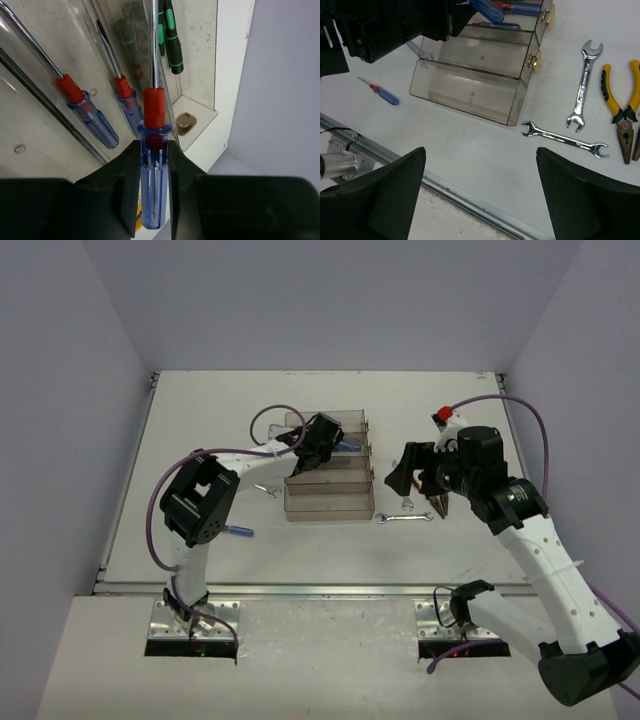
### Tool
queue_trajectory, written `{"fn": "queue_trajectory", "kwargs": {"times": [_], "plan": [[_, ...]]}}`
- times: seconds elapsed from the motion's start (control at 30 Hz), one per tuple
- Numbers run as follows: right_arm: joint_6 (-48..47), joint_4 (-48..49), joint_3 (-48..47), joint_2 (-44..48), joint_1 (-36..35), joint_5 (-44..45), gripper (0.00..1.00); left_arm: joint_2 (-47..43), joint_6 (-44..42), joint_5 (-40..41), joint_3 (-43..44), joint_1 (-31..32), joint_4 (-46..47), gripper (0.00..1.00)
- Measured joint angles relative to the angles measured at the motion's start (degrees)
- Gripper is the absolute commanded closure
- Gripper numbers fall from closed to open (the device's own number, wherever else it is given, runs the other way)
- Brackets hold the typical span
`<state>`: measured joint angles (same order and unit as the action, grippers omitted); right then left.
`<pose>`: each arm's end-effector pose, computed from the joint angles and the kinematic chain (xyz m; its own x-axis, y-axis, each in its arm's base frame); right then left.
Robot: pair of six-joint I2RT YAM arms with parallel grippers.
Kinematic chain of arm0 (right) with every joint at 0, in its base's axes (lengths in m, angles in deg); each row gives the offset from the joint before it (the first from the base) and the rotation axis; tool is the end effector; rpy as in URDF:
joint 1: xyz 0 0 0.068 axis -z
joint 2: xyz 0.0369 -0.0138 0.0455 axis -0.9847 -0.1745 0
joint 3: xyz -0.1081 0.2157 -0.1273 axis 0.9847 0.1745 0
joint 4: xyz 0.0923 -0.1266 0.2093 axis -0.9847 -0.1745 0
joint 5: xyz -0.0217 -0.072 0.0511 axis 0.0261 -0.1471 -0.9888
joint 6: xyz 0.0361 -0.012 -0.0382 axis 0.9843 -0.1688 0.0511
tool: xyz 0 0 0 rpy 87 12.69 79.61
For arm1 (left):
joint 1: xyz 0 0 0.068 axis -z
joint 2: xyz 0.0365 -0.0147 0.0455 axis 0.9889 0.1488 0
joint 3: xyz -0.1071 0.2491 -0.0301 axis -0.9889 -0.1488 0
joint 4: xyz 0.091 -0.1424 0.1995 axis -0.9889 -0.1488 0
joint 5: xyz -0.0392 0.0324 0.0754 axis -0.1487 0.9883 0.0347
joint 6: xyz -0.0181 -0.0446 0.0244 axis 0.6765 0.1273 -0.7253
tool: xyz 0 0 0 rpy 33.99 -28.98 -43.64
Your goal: Sort the tools into containers
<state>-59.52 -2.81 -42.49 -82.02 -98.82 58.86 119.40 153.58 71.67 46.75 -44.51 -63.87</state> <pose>0.1816 0.0693 0.3362 -0.6778 0.2205 -0.7014 -0.1932 0.8670 0.4593 0.3528 -0.2443 0.1899 -0.1039 -0.9819 -0.1583 -0.6525 0.1874 -0.7343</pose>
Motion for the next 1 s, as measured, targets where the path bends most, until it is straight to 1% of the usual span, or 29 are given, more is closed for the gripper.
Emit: {"fn": "queue_trajectory", "kwargs": {"times": [0.07,0.17,0.27,0.4,0.67,0.77,0.87,0.9,0.93,0.97,1.0], "plan": [[-0.13,-0.08,-0.03,0.0,0.0,0.05,0.1,0.03,1.0,-0.18,-0.01,0.0,0.61,0.82],[-0.21,-0.2,-0.02,0.0,0.0,0.05,0.1,0.03,2.0,-0.34,-0.07,0.0,1.53,0.73],[-0.32,-0.42,-0.04,0.0,0.0,0.05,0.1,0.05,2.55,-0.75,-0.42,-0.15,2.53,0.7],[-0.36,-0.91,-0.08,0.0,0.0,0.03,0.1,0.15,2.58,-1.45,-0.85,-0.2,3.19,0.72],[-0.38,-1.19,-0.08,0.0,0.0,0.03,0.1,0.22,2.58,-2.16,-1.7,-0.22,5.18,0.79],[-0.38,-1.21,-0.08,0.0,0.0,0.03,0.1,0.58,2.58,-2.47,-1.95,-0.22,5.33,0.77],[-0.39,-1.23,-0.08,0.0,0.0,0.03,0.1,0.76,1.58,-2.52,-1.97,-0.2,5.45,0.71],[-0.4,-1.23,-0.08,0.0,0.0,0.03,0.1,0.74,0.82,-2.29,-1.91,-0.18,5.46,0.67],[-0.4,-1.23,-0.08,0.0,0.0,0.03,0.1,0.69,-0.51,-1.7,-1.64,-0.15,5.08,0.58],[-0.4,-1.23,-0.08,0.0,0.0,0.03,0.1,0.6,-2.16,-0.99,-1.16,-0.13,4.24,0.46],[-0.41,-1.23,-0.08,0.0,0.0,0.03,0.1,0.4,-3.26,-0.21,-0.63,-0.13,3.44,0.3]]}}
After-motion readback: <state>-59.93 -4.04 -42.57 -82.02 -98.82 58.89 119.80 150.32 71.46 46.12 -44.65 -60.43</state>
